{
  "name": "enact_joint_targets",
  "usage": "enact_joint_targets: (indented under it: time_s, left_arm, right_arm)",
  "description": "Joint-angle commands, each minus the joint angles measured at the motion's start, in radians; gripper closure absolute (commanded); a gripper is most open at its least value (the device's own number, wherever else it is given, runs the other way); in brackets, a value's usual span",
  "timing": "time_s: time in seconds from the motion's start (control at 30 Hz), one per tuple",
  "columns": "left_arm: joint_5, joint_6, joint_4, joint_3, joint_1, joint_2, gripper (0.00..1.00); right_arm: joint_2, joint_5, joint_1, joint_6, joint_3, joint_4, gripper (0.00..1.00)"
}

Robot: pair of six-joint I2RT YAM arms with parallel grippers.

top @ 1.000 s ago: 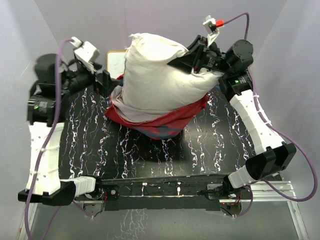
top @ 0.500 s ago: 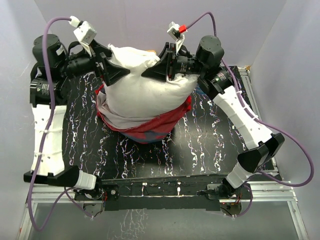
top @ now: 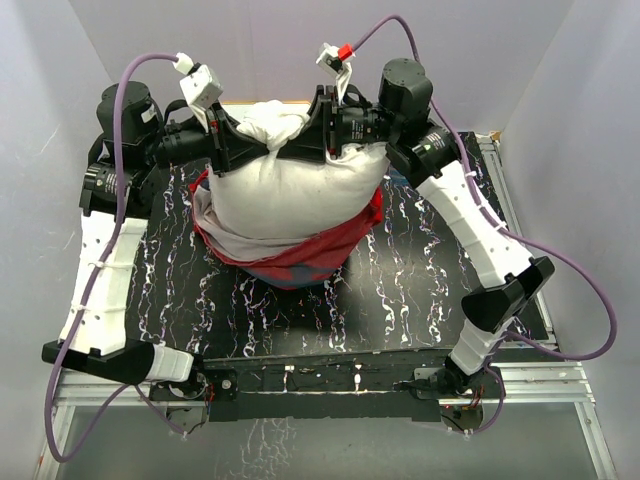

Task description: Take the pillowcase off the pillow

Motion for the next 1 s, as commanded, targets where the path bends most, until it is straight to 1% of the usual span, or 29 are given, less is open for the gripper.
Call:
enact_joint_targets:
  time_s: [0.0,0.03,0.07,0.1,0.13,0.2,0.23,0.3,0.33,0.37,0.43,0.57,0.7,0.83,0.97]
  left_arm:
    - [0.069,-0.002,-0.064,-0.046,-0.084,0.012,1.0]
    - [0.058,0.019,-0.069,-0.034,-0.082,0.009,1.0]
    - [0.043,0.034,-0.072,-0.014,-0.082,0.008,1.0]
    - [0.024,0.033,-0.065,0.003,-0.082,0.008,1.0]
    - [-0.005,0.022,-0.053,0.022,-0.084,0.01,1.0]
    - [-0.111,-0.006,-0.018,0.057,-0.082,0.02,1.0]
    - [-0.193,-0.014,-0.016,0.085,-0.082,0.035,1.0]
    - [-0.349,-0.006,-0.072,0.189,-0.082,0.095,1.0]
    - [-0.399,0.017,-0.124,0.249,-0.081,0.125,1.0]
    - [-0.415,0.037,-0.14,0.29,-0.079,0.145,1.0]
    - [-0.446,0.038,-0.139,0.32,-0.079,0.158,1.0]
    - [-0.449,0.011,-0.129,0.372,-0.079,0.184,1.0]
    - [-0.497,0.009,-0.134,0.425,-0.079,0.221,1.0]
    - [-0.536,0.029,-0.106,0.425,-0.079,0.24,1.0]
    - [-0.534,0.036,-0.114,0.425,-0.079,0.247,1.0]
  right_arm:
    - [0.011,0.048,0.036,0.053,0.15,0.189,0.86]
    - [0.004,0.074,0.023,0.061,0.154,0.19,0.79]
    - [-0.01,0.113,0.003,0.068,0.152,0.188,0.66]
    - [-0.029,0.174,-0.028,0.073,0.147,0.172,0.54]
    - [-0.061,0.242,-0.054,0.075,0.126,0.153,0.45]
    - [-0.148,0.366,-0.121,0.073,0.036,0.14,0.36]
    - [-0.201,0.414,-0.156,0.071,-0.023,0.139,0.3]
    - [-0.308,0.504,-0.227,0.064,-0.147,0.131,0.24]
    - [-0.365,0.573,-0.263,0.063,-0.214,0.129,0.22]
    - [-0.419,0.605,-0.292,0.059,-0.278,0.129,0.19]
    - [-0.505,0.686,-0.338,0.026,-0.38,0.112,0.16]
    - [-0.609,0.766,-0.356,-0.027,-0.491,0.051,0.13]
    - [-0.678,0.753,-0.359,-0.009,-0.583,0.041,0.13]
    - [-0.747,0.711,-0.358,0.053,-0.718,0.061,0.14]
    - [-0.737,0.637,-0.359,0.105,-0.821,0.111,0.17]
